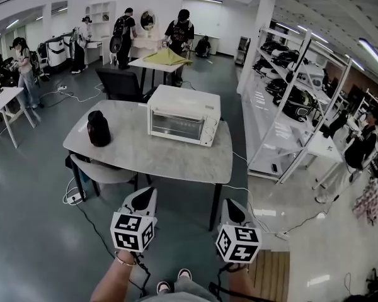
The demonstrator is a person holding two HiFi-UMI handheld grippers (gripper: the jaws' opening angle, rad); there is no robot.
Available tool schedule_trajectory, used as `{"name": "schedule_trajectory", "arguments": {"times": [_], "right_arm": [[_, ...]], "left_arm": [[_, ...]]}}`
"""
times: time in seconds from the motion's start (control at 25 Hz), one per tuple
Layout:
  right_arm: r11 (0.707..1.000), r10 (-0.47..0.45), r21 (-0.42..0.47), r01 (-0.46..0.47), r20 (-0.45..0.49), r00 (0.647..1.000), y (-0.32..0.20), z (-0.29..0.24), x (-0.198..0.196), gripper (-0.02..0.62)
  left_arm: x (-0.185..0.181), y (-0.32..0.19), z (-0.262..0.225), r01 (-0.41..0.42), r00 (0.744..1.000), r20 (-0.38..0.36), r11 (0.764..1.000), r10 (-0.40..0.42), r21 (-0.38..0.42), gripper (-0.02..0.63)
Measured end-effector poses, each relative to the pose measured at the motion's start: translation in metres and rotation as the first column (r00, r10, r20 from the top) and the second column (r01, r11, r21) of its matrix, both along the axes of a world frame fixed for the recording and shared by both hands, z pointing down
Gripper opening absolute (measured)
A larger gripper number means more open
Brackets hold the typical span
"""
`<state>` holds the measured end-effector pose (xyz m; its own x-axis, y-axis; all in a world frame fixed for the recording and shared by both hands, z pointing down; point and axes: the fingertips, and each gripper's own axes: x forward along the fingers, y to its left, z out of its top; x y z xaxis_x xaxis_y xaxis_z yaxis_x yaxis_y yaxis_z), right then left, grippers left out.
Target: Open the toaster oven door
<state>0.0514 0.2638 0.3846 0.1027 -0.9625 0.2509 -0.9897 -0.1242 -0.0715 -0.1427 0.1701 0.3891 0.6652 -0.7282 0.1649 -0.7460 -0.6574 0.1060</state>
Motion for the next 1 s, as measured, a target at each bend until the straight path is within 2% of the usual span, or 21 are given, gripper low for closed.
{"name": "schedule_trajectory", "arguments": {"times": [0.28,0.6,1.0], "right_arm": [[1.0,-0.001,0.007,0.001,-0.001,1.0,-0.032,-0.006,0.011,0.005],[1.0,-0.025,0.019,0.024,0.009,1.0,-0.088,-0.011,0.042,0.005],[0.996,-0.084,0.031,0.083,0.019,0.996,-0.165,-0.013,0.084,0.005]], "left_arm": [[0.008,-0.033,-0.004,0.01,1.0,-0.007,1.0,-0.01,-0.003,0.005],[0.039,-0.083,-0.006,0.026,1.0,-0.001,1.0,-0.026,0.003,0.005],[0.071,-0.148,-0.007,0.088,0.996,0.006,0.996,-0.088,0.0,0.005]]}}
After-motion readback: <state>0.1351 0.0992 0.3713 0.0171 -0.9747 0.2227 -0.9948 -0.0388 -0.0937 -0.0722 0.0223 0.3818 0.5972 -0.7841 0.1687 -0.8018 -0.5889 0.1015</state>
